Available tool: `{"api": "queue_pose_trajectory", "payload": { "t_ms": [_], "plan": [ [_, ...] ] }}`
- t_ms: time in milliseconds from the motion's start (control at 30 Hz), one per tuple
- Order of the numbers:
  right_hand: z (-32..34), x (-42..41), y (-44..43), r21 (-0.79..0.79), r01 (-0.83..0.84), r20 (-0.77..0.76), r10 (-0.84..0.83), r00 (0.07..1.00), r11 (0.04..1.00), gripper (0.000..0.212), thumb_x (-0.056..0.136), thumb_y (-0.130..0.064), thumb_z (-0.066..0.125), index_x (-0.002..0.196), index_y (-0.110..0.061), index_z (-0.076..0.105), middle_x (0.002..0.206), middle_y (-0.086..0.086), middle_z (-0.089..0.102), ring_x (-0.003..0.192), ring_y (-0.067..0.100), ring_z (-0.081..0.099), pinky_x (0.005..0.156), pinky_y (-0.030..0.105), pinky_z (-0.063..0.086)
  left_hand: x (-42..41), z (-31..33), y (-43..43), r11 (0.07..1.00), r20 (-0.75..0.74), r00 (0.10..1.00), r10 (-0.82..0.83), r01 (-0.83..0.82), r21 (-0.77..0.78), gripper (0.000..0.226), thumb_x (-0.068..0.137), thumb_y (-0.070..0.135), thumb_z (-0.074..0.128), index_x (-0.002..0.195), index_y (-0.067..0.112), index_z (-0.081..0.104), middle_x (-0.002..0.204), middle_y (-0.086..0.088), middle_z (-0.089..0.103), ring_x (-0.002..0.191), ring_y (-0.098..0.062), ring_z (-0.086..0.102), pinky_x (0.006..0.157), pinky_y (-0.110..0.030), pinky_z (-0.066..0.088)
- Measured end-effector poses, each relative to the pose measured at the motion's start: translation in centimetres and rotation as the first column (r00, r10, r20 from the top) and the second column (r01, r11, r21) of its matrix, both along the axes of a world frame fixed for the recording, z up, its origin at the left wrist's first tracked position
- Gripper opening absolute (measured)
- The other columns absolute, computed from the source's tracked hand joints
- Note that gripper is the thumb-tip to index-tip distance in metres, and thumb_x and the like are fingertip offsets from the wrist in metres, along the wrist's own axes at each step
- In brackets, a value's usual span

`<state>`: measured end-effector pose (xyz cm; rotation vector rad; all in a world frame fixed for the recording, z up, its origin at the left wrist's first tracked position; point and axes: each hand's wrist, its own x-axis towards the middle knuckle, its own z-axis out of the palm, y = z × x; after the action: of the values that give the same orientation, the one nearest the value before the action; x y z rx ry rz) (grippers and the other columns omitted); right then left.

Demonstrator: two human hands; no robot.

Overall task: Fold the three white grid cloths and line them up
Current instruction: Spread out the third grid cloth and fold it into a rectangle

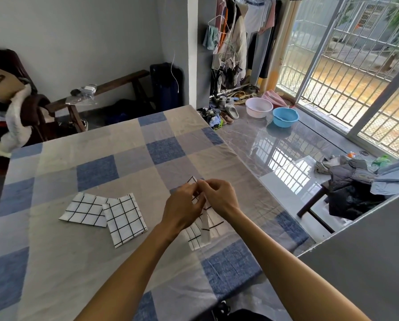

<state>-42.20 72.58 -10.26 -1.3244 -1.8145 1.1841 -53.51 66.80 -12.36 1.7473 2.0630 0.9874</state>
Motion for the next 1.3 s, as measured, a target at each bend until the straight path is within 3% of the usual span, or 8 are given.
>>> {"api": "queue_pose_trajectory", "payload": {
  "t_ms": [200,333,567,667,800,933,1133,1300],
  "plan": [
    [-0.8,-0.2,0.7,-0.165,0.044,-0.088,-0.059,0.994,0.985,0.019,0.088,-0.03,0.06,0.085,-0.023,0.077,0.078,-0.008,0.073,0.079,0.009,0.067,0.079,0.03,0.055,0.0,-0.3,-0.3,0.996,0.049,0.996,-0.071,0.068,0.059,0.032,0.094,0.024,0.044,0.121,0.022,0.061,0.113,0.005,0.064,0.097,-0.01,0.059,0.081,-0.03,0.051],
    [0.1,0.4,0.5,-0.228,-0.054,-0.164,0.017,0.986,0.972,0.022,0.088,-0.01,0.054,0.087,-0.02,0.074,0.086,-0.006,0.071,0.082,0.002,0.065,0.072,0.009,0.049,-0.2,-0.8,-0.5,0.997,0.051,0.997,-0.049,0.045,0.07,0.036,0.091,0.025,0.04,0.119,0.022,0.063,0.114,0.006,0.065,0.099,-0.009,0.059,0.083,-0.029,0.051],
    [-0.9,0.0,0.7,0.05,-0.102,0.111,0.096,0.989,0.994,0.02,0.09,-0.018,0.06,0.105,-0.02,0.073,0.092,-0.012,0.069,0.079,-0.006,0.059,0.073,0.008,0.045,-0.7,-1.2,-0.5,0.997,0.027,0.999,0.019,-0.021,0.073,0.035,0.09,0.012,0.045,0.118,0.017,0.065,0.112,-0.001,0.067,0.097,-0.02,0.062,0.079,-0.033,0.052],
    [-0.8,0.1,0.6,0.08,-0.107,0.139,0.095,0.986,0.991,0.02,0.091,-0.017,0.059,0.105,-0.02,0.073,0.09,-0.014,0.067,0.079,-0.004,0.059,0.071,0.007,0.041,-1.3,-1.3,-0.4,0.986,0.042,0.994,0.104,-0.109,0.123,0.032,0.092,0.016,0.047,0.12,0.015,0.063,0.11,-0.004,0.066,0.096,-0.02,0.061,0.079,-0.033,0.051],
    [-0.1,0.7,0.7,0.115,-0.102,0.143,0.086,0.986,0.988,0.019,0.091,-0.017,0.057,0.102,-0.019,0.072,0.094,-0.009,0.07,0.084,0.002,0.062,0.078,0.017,0.044,-1.9,-0.8,0.3,0.977,0.025,0.994,0.107,-0.11,0.185,0.031,0.095,0.023,0.051,0.122,0.011,0.06,0.115,-0.005,0.063,0.106,-0.018,0.056,0.089,-0.033,0.048],
    [0.7,1.5,1.0,0.185,-0.151,0.166,0.121,0.979,0.971,0.015,0.092,-0.016,0.056,0.097,-0.02,0.069,0.09,-0.009,0.069,0.084,0.006,0.062,0.078,0.023,0.048,-1.9,-0.2,0.9,0.969,0.087,0.992,0.089,-0.106,0.222,0.021,0.093,0.028,0.056,0.102,0.013,0.067,0.1,-0.003,0.066,0.092,-0.018,0.06,0.079,-0.032,0.049],
    [1.0,1.6,1.5,0.354,-0.182,0.161,0.132,0.978,0.917,0.026,0.09,-0.029,0.062,0.116,-0.023,0.061,0.115,-0.005,0.063,0.108,0.009,0.054,0.094,0.026,0.041,-2.0,-0.2,1.1,0.96,0.067,0.997,0.042,-0.059,0.273,0.017,0.091,0.027,0.061,0.097,0.014,0.069,0.09,-0.002,0.07,0.079,-0.017,0.063,0.072,-0.041,0.054],
    [1.7,0.1,2.1,0.469,-0.239,0.207,0.157,0.966,0.85,0.009,0.092,-0.029,0.061,0.091,-0.023,0.068,0.094,-0.008,0.066,0.094,0.012,0.057,0.087,0.04,0.046,-1.9,0.6,0.8,0.936,-0.011,0.999,0.032,-0.026,0.352,0.024,0.089,0.031,0.057,0.097,0.013,0.071,0.084,-0.004,0.071,0.071,-0.022,0.063,0.067,-0.041,0.052]
  ]
}}
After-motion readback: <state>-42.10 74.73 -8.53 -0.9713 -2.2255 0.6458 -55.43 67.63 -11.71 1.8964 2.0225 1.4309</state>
